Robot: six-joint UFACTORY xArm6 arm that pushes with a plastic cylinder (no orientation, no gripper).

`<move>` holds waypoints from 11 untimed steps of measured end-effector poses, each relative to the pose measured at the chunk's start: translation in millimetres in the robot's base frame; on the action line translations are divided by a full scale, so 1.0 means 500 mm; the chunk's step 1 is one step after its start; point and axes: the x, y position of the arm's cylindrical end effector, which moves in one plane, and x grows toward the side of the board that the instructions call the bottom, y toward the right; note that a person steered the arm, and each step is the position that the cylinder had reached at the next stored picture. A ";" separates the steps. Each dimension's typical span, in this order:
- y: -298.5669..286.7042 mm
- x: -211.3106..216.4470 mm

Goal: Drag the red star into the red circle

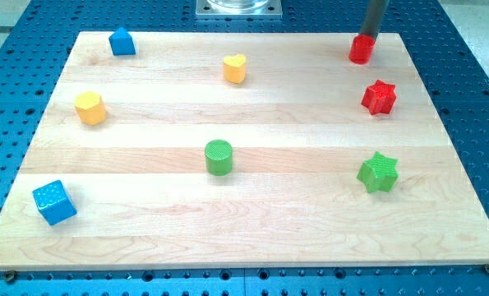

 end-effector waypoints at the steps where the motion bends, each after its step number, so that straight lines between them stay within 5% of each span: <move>1: -0.002 0.069; 3: -0.093 0.161; 4: -0.067 0.147; 5: 0.045 0.235; 8: -0.111 0.382; 9: -0.178 0.284; 11: -0.184 0.234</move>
